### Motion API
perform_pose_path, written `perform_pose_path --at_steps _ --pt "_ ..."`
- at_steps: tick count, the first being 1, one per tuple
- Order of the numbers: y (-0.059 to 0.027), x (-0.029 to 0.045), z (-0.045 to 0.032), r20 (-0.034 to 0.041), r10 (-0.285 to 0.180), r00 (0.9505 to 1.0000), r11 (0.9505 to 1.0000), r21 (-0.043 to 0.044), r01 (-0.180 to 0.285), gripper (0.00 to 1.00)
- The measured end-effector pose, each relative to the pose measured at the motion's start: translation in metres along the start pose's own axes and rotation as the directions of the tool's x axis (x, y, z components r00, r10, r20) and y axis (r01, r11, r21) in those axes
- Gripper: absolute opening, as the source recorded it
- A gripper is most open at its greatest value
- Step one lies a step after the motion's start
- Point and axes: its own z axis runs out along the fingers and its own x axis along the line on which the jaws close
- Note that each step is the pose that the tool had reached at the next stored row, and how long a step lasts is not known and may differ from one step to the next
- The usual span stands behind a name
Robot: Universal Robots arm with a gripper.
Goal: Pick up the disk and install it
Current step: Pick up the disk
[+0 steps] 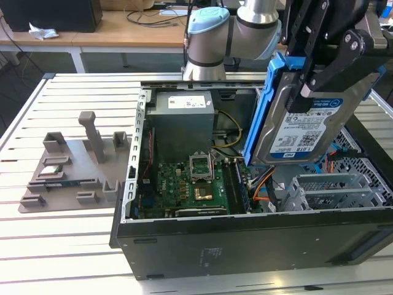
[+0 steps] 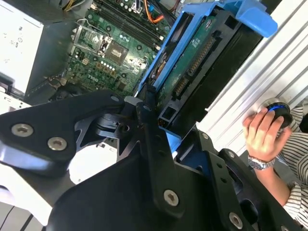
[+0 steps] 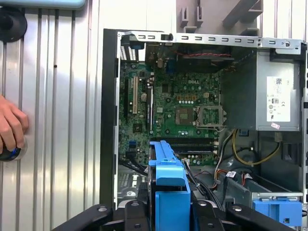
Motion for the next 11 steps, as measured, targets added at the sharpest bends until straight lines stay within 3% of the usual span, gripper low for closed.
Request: perform_pose_path --at_steps 1,11 --pt "-0.0007 0.0033 0.0 0.006 0.0 1.0 1.0 0.0002 0.0 0.37" --pt "-0.0027 0.0038 0.0 0.0059 0.0 1.0 1.0 0.0 0.0 0.37"
